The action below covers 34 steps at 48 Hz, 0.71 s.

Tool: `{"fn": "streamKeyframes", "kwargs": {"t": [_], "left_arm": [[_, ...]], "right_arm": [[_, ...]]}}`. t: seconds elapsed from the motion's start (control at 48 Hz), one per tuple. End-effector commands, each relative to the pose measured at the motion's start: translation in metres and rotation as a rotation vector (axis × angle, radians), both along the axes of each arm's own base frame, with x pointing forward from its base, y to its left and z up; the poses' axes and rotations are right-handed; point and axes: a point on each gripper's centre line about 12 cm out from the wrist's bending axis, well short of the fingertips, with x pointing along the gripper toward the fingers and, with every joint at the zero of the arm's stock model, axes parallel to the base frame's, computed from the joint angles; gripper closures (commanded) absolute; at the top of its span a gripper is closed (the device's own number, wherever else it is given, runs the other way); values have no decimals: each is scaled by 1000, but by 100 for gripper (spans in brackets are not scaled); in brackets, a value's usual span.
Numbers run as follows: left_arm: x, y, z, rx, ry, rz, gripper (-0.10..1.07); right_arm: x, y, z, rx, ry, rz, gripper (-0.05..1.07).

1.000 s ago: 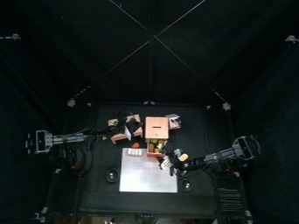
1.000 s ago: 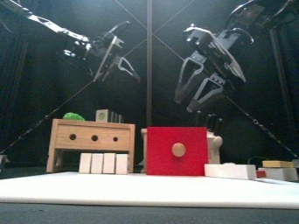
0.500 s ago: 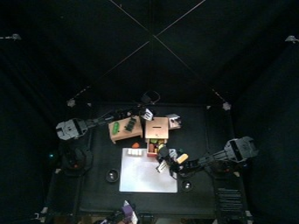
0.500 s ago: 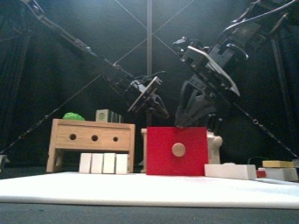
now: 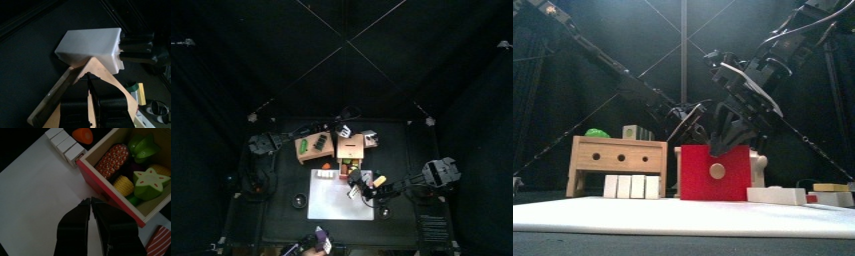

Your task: Grab medium sized cookie cutter

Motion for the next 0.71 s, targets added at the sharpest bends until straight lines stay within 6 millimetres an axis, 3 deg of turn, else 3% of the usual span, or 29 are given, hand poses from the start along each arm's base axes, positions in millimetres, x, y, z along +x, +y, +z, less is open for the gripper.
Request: {"fn": "streamKeyframes", "kwargs": {"t": [0.0,0.188,0.688], "left_arm": [[1,7,14,21,-28,9,64],[0,8,4,7,-7,4,64],[-2,6,1,13,11,-10,64]], "right_arm": [[8,-3,11,3,-35,-7,49],[11,-10,5,1,-20,-26,49],[12,-57,7,-73,-22,-94,49]]}}
